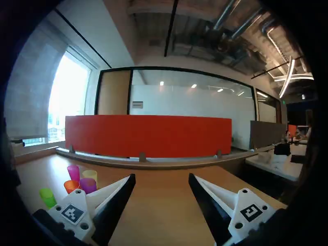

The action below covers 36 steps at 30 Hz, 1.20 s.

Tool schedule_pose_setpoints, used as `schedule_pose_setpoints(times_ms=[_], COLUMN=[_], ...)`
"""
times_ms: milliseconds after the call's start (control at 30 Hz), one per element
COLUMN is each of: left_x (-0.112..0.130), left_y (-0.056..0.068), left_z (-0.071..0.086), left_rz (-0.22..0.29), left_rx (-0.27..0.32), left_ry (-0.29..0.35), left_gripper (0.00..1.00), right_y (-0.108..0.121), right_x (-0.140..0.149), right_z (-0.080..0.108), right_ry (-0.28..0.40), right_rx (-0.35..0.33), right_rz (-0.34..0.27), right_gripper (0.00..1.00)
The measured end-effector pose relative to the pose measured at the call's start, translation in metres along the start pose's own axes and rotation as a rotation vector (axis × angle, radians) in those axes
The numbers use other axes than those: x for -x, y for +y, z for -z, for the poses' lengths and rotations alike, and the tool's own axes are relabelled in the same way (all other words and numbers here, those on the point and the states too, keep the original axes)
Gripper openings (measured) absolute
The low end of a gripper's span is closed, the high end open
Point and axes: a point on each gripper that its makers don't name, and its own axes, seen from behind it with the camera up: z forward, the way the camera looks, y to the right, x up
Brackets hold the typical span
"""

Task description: Pour water

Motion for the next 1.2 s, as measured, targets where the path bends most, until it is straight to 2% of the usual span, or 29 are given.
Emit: schedule_pose_setpoints(times_ms=[200,400,900,1200], left_x=[0.007,0.028,0.054,0.064], left_y=[-0.003,-0.001,0.002,0.004], left_z=[0.000,-0.001,-0.004,-0.007], left_rz=[0.035,0.061,0.063,0.049], left_rx=[-0.026,-0.034,-0.062,-0.072], left_ry=[0.020,0.005,0.008,0.002], left_gripper=[0.92,0.92,0.93,0.92], right_y=[0.005,0.005,-0.007,0.001], right_x=[-0.007,-0.010,-0.012,-0.012], right_z=[0.000,0.000,-0.004,-0.002], right_ry=[0.003,-0.003,-0.008,-0.009], right_rx=[0.018,0.028,0.016,0.028], right_rz=[-0.005,-0.028,-0.017,-0.016], right_gripper=[1.00,1.00,1.00,1.00])
